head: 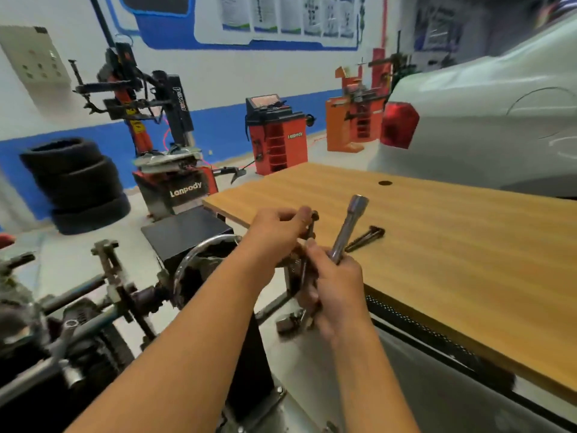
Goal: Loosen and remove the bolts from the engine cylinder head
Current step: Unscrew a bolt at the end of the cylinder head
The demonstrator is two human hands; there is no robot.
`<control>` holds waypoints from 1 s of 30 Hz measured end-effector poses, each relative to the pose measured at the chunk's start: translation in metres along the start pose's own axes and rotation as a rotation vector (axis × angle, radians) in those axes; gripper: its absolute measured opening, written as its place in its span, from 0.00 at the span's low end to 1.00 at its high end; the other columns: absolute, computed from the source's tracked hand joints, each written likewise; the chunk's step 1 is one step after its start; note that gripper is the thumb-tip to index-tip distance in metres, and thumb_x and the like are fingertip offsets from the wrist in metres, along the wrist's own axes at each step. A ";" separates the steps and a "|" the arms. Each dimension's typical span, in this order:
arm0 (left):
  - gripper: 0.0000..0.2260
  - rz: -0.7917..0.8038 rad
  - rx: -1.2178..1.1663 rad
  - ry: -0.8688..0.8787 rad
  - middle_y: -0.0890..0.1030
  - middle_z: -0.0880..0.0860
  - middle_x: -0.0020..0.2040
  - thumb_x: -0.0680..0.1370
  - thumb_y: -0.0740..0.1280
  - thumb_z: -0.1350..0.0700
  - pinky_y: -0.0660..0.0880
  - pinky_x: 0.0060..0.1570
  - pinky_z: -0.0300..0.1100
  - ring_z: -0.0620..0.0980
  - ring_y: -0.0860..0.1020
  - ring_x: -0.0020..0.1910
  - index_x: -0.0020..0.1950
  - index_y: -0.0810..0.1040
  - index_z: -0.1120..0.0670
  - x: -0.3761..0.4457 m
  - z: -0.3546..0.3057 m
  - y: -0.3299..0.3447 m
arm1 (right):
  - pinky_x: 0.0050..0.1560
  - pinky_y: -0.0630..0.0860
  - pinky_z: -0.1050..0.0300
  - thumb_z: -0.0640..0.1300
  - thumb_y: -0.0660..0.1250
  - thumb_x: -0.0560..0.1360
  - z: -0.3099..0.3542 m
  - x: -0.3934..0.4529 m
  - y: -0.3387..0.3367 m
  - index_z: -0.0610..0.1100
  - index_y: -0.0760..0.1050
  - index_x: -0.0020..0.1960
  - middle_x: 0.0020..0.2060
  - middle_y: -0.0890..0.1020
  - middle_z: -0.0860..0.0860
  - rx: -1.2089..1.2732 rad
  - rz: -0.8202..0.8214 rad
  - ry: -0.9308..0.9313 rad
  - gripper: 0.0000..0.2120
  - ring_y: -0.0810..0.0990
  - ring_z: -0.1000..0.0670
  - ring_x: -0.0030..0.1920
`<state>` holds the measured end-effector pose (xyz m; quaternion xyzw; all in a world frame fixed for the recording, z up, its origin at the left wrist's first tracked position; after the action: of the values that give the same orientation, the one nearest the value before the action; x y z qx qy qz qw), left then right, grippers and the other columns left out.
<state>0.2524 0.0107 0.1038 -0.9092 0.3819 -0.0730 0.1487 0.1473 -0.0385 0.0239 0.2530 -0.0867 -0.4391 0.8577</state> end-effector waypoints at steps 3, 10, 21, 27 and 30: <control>0.17 0.041 0.027 -0.126 0.87 0.52 0.49 0.85 0.63 0.40 0.77 0.41 0.46 0.51 0.82 0.44 0.63 0.80 0.51 0.003 0.014 0.032 | 0.22 0.64 0.59 0.47 0.72 0.80 0.012 0.037 -0.067 0.43 0.77 0.47 0.29 0.75 0.49 -0.033 -0.299 0.010 0.08 0.67 0.53 0.22; 0.15 0.052 0.080 -0.202 0.84 0.51 0.57 0.87 0.63 0.49 0.82 0.45 0.47 0.52 0.81 0.51 0.71 0.77 0.52 0.014 0.043 0.064 | 0.22 0.65 0.60 0.39 0.66 0.79 0.024 0.095 -0.150 0.38 0.77 0.50 0.32 0.80 0.45 -0.143 -0.525 0.067 0.04 0.69 0.54 0.19; 0.52 0.122 0.544 -0.003 0.71 0.54 0.78 0.64 0.74 0.26 0.73 0.70 0.59 0.57 0.71 0.75 0.82 0.63 0.49 0.090 0.047 0.145 | 0.21 0.64 0.60 0.37 0.65 0.79 0.019 0.091 -0.170 0.35 0.76 0.51 0.32 0.82 0.43 0.185 -0.511 0.077 0.05 0.69 0.53 0.21; 0.30 -0.134 0.762 0.103 0.82 0.47 0.64 0.73 0.74 0.36 0.76 0.63 0.56 0.52 0.79 0.64 0.72 0.75 0.46 0.112 0.053 0.152 | 0.22 0.64 0.61 0.38 0.66 0.78 0.023 0.087 -0.174 0.38 0.75 0.48 0.38 0.82 0.41 0.269 -0.566 0.003 0.02 0.68 0.53 0.21; 0.21 -0.246 0.667 0.132 0.84 0.45 0.59 0.76 0.75 0.43 0.76 0.60 0.52 0.50 0.81 0.60 0.68 0.80 0.46 0.112 0.056 0.147 | 0.22 0.63 0.60 0.38 0.66 0.79 0.022 0.089 -0.173 0.38 0.74 0.48 0.36 0.81 0.40 0.311 -0.529 0.008 0.03 0.67 0.52 0.22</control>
<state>0.2453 -0.1547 0.0051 -0.8433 0.2336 -0.2693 0.4023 0.0699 -0.2010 -0.0524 0.3968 -0.0809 -0.6276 0.6649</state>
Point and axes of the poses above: each hand's wrist, its own x-axis towards the middle knuckle, its own y-axis out of the palm, z = x × y, the point moved 10 cm from there along x, towards the middle knuckle
